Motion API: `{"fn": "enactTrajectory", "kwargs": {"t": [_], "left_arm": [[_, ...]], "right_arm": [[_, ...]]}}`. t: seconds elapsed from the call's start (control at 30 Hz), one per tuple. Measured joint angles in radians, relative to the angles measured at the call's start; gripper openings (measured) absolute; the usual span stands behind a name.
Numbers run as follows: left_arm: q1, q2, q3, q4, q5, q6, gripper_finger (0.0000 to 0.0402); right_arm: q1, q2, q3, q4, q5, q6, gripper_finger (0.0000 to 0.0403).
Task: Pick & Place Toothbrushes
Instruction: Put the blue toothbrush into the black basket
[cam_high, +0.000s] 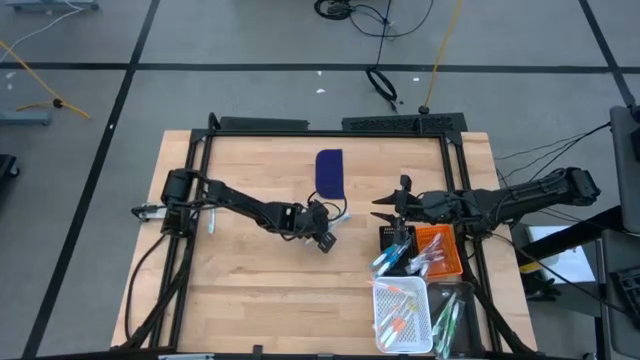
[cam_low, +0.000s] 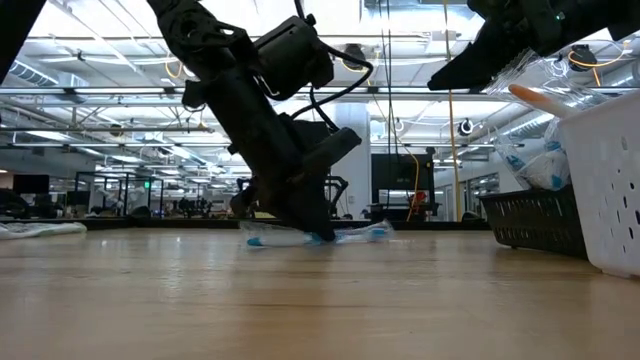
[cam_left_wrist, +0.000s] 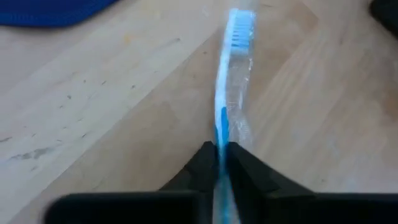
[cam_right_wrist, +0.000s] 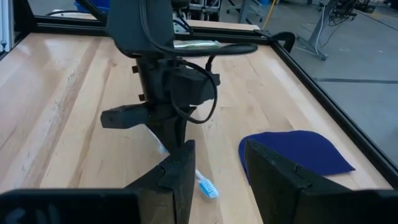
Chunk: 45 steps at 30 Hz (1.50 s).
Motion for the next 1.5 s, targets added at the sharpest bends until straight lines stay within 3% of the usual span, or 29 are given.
{"fn": "enactTrajectory", "kwargs": {"t": [0.07, 0.47, 0.7, 1.17, 1.5], "left_arm": [[0.001, -0.008, -0.001, -0.005, 0.005, 0.013, 0.0014], [-0.016, -0.164, -0.004, -0.038, -0.119, 0.118, 0.0003], [-0.044, -0.244, -0.003, 0.077, -0.179, 0.260, 0.0002], [-0.047, -0.247, -0.002, 0.408, -0.218, 0.488, 0.0001], [-0.050, -0.247, -0.002, 0.550, -0.218, 0.585, 0.0000]], "right_arm": [[0.000, 0.000, 0.000, 0.000, 0.000, 0.000, 0.0130], [0.000, 0.000, 0.000, -0.009, 0.000, 0.000, 0.0130], [0.000, 0.000, 0.000, -0.007, -0.002, 0.011, 0.0130], [0.001, 0.000, -0.001, 0.007, -0.007, 0.027, 0.0130], [0.000, 0.000, -0.001, 0.153, -0.006, 0.017, 0.0130]]}}
